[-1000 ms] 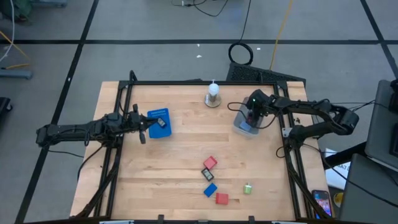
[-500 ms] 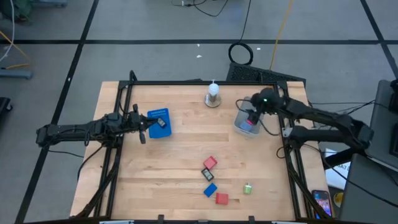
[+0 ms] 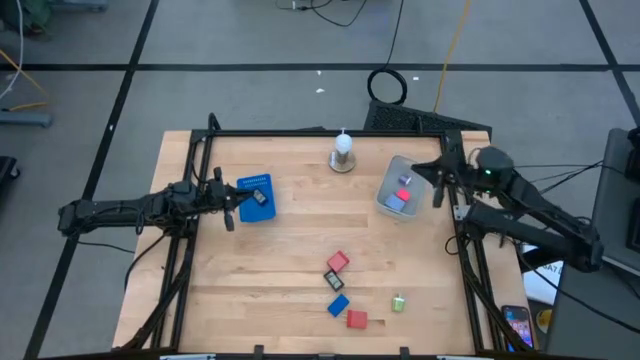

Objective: Pick & Place Office items
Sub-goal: Put the black digital clock into the blue bin

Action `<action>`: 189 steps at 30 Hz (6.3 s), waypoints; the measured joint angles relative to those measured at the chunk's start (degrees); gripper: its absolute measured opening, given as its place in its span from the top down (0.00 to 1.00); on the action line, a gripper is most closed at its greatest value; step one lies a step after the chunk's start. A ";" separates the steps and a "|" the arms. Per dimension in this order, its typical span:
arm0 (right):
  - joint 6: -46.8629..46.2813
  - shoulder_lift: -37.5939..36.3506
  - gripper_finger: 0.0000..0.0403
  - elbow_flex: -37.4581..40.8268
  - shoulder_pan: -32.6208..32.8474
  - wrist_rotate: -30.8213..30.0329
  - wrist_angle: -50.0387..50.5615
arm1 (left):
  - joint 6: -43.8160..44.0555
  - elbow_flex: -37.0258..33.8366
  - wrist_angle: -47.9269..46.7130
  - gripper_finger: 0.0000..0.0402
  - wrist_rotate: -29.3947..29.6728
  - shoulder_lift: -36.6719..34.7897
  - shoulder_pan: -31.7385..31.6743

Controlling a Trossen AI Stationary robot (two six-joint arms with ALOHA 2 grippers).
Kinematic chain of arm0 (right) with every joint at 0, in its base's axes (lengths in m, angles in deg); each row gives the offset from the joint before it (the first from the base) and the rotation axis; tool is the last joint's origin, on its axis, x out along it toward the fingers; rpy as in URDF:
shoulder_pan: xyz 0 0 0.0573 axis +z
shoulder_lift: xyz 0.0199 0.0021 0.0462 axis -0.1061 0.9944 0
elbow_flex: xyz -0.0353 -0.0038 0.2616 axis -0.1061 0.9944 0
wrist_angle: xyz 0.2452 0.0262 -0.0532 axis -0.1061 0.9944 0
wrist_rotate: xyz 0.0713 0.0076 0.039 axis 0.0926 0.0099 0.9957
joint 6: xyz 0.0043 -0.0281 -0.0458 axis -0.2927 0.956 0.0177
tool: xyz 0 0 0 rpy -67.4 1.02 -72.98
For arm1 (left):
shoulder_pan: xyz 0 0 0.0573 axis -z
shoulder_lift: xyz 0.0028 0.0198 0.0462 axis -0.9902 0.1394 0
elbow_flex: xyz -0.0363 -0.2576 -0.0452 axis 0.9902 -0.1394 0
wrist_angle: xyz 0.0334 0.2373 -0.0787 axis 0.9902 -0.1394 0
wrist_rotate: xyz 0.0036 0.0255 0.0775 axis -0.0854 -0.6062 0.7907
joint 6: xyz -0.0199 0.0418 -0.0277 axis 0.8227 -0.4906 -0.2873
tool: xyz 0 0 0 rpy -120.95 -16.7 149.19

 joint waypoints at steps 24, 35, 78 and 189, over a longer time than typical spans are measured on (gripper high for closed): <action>-8.32 -21.68 1.00 22.01 0.02 2.31 -16.34 | 0.31 -0.02 -1.77 0.94 0.00 -0.02 0.00; -9.47 -21.50 1.00 32.63 -0.02 -2.34 -24.16 | 0.35 -0.02 -1.70 0.94 -0.02 -0.01 0.02; -10.16 -15.60 1.00 28.20 0.02 8.67 -24.61 | 0.59 -0.02 -1.42 0.94 0.00 0.00 0.00; -5.62 1.32 1.00 10.14 29.62 -6.48 -2.87 | -18.05 83.89 -29.95 0.28 -29.96 107.36 19.99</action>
